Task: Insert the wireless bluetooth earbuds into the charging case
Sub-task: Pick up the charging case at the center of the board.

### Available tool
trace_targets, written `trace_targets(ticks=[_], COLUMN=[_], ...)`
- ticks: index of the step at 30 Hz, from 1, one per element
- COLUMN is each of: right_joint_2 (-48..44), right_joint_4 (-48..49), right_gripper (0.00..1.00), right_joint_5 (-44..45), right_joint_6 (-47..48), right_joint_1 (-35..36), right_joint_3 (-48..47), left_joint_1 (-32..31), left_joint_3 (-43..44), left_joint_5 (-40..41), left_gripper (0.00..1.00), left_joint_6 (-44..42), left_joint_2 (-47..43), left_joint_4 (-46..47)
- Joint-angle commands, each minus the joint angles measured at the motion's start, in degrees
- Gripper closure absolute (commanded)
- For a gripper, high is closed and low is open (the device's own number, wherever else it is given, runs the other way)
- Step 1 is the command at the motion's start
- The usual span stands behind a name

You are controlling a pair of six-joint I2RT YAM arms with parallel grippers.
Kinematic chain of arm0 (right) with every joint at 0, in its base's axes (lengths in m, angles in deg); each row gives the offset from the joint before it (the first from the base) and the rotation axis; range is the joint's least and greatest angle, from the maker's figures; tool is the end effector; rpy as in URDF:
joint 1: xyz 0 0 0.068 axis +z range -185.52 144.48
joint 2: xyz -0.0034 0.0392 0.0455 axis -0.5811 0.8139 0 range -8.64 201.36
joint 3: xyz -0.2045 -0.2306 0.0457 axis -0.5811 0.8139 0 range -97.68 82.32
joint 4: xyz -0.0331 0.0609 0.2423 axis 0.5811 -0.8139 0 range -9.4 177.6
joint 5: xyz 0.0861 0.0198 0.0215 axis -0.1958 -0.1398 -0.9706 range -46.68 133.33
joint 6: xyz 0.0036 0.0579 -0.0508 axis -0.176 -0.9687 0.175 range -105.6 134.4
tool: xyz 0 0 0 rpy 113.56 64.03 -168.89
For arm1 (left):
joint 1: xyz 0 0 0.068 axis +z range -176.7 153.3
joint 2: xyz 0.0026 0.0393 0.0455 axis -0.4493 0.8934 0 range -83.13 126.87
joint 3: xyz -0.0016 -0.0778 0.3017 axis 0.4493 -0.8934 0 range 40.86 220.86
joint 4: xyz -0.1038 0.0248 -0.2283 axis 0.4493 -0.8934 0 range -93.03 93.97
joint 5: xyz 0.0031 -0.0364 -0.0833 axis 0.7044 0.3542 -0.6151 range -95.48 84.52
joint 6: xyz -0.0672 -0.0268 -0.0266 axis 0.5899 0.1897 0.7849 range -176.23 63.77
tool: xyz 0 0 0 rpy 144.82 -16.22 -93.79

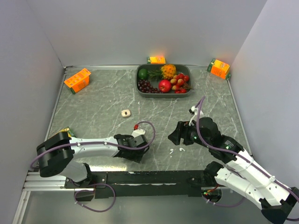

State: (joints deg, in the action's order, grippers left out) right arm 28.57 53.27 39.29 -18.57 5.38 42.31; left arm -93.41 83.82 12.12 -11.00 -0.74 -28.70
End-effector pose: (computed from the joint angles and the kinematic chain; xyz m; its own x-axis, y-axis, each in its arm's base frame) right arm 0.0942 0.0876 0.2957 -0.7118 0.1017 -0.6950 -0.3708 0.7859 0.4948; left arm 0.1136 -0.2138 0.1819 -0.8604 0.2875 -0.4208 0.3237 0.9460 -0.0155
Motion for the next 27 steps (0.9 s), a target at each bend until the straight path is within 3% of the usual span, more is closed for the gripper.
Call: trace_targets(ticks=[1, 5, 8, 9, 10, 15, 16, 17, 22, 26, 27], right_joint_2=[-0.91, -0.82, -0.91, -0.91, -1.0, -0.56, -0.56, -0.56, -0.83, -0.39, -0.3], right_joint_4=[1.54, 1.46, 1.1, 1.02, 0.93, 1.1, 1.02, 0.93, -0.12, -1.09, -1.27], right_gripper=[0.19, 0.19, 0.19, 0.19, 0.19, 0.19, 0.19, 0.19, 0.19, 0.19, 0.19], right_joint_5=[0.69, 0.43, 0.69, 0.87, 0.87, 0.69, 0.69, 0.69, 0.6, 1.22, 1.39], right_joint_6=[0.01, 0.1, 0.27, 0.36, 0.36, 0.45, 0.45, 0.36, 0.71, 1.68, 1.86], right_joint_1=[0.4, 0.4, 0.4, 0.4, 0.49, 0.49, 0.32, 0.4, 0.4, 0.49, 0.49], right_joint_3=[0.46, 0.37, 0.37, 0.37, 0.37, 0.28, 0.11, -0.15, -4.19, -7.71, -8.06], left_joint_1=[0.18, 0.1, 0.19, 0.1, 0.18, 0.1, 0.1, 0.1, -0.43, -0.43, -0.34], left_joint_3=[1.07, 3.0, 3.45, 3.62, 3.8, 4.06, 3.89, 3.89, 2.22, -3.39, -6.89], left_joint_5=[0.05, 1.46, 1.47, 1.47, 1.55, 2.17, 2.26, 2.78, 1.29, -3.97, -6.59], left_gripper=[0.28, 0.26, 0.32, 0.37, 0.51, 0.8, 0.93, 0.99, 0.99, 0.99, 0.99], left_joint_6=[-0.33, -0.5, -1.55, -1.64, -1.9, -1.73, -1.64, -1.55, -4.27, -8.23, -9.36], left_joint_2=[1.63, 5.23, 5.41, 5.41, 5.41, 4.71, 4.1, 2.27, -8.8, -23.39, -25.94], left_joint_4=[-1.7, -2.49, -2.14, -2.23, -2.4, -2.49, -2.23, -2.05, 5.75, 21.64, 30.29])
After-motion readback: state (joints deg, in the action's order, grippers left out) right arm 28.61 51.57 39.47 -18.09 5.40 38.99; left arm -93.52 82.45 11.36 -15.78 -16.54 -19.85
